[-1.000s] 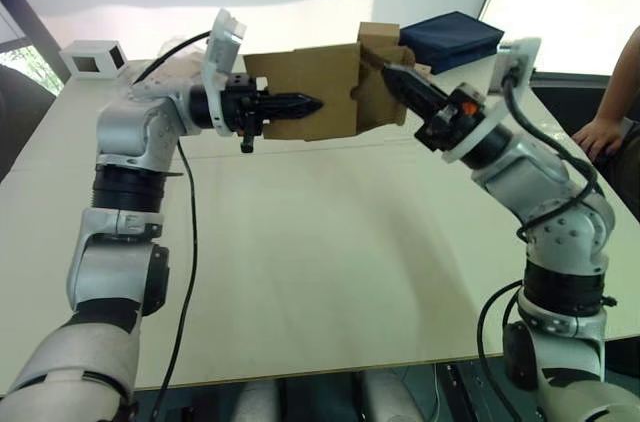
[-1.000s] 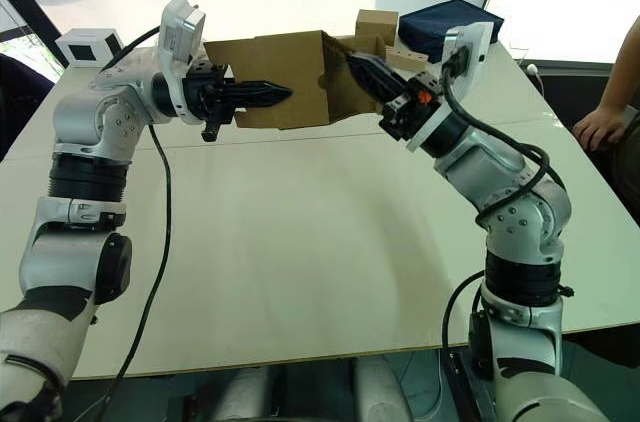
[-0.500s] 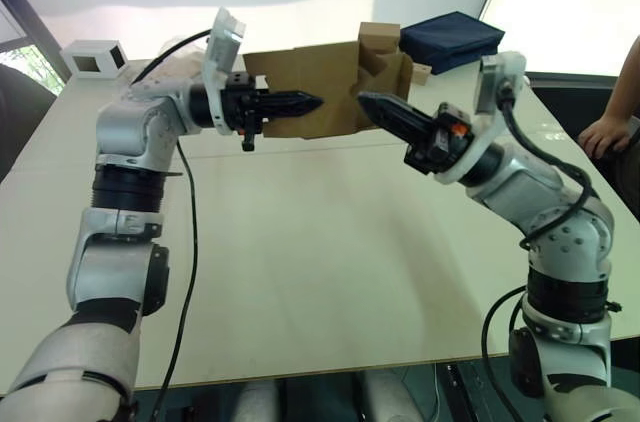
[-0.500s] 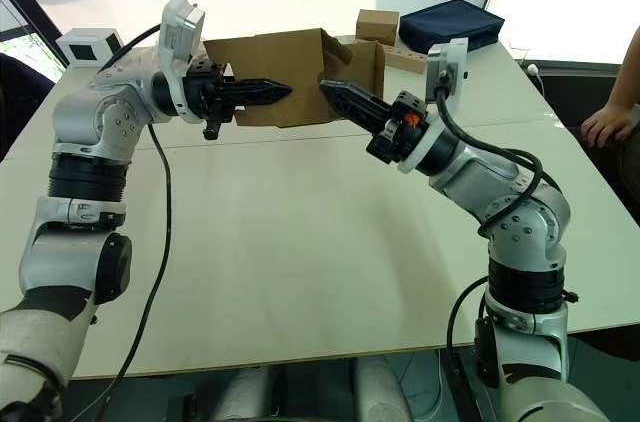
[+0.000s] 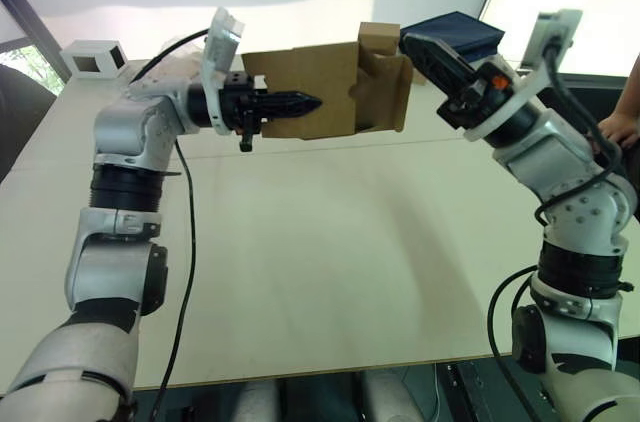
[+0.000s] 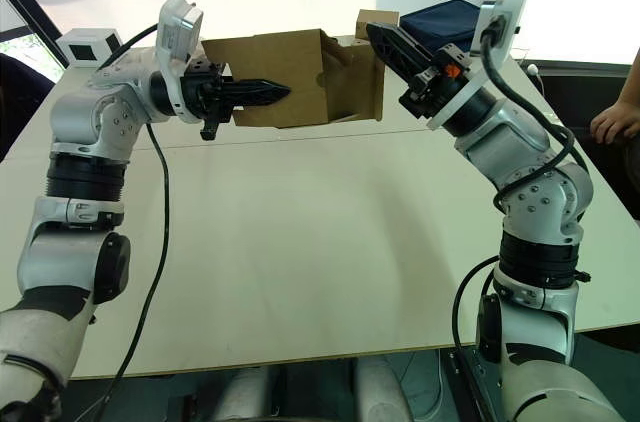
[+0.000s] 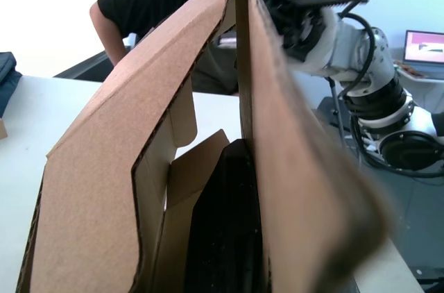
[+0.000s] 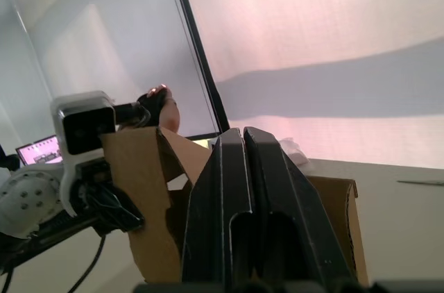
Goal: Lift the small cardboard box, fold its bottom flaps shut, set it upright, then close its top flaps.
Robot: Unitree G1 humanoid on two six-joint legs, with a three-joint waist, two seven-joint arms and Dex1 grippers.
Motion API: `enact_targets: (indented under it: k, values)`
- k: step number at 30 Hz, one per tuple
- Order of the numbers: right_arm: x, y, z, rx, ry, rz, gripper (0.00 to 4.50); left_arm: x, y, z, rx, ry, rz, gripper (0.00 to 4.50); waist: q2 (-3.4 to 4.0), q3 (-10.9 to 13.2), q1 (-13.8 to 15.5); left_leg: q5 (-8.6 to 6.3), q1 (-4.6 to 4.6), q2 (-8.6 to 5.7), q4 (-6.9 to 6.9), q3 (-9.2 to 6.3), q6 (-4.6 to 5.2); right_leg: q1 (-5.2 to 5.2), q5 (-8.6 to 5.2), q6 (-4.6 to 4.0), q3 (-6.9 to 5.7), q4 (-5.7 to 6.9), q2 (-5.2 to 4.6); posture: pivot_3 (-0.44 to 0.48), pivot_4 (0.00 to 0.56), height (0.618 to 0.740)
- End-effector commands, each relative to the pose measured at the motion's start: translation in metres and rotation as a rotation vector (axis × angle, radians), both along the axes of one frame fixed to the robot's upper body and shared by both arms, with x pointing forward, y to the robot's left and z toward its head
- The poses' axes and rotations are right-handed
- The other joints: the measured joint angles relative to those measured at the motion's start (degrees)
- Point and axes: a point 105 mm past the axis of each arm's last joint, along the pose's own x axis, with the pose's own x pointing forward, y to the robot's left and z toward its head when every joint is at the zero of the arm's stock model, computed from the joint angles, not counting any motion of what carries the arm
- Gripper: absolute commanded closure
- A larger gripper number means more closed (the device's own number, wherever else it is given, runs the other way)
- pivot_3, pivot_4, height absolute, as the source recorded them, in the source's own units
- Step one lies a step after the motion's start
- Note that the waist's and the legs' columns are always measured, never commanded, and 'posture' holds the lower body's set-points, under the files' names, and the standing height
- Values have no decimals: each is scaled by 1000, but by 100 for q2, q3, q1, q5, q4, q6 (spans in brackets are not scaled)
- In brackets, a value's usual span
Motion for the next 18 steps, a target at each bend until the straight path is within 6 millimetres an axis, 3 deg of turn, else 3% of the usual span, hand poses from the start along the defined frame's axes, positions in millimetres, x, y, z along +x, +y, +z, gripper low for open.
enact_targets:
  k: [1,18]
  values:
    - [-2,18,4,-35,-57,31,4467,-7,0,12,-19,-47,-16,4500,0,0,-2,0,0,0,-1,0,0,-1,0,0,0,0,0,0,150,740]
    - [-8,50,-6,-20,-49,111,4467,-14,-11,15,-73,0,-78,4500,0,0,2,1,0,-1,0,0,-3,-1,0,0,0,1,-2,0,150,740]
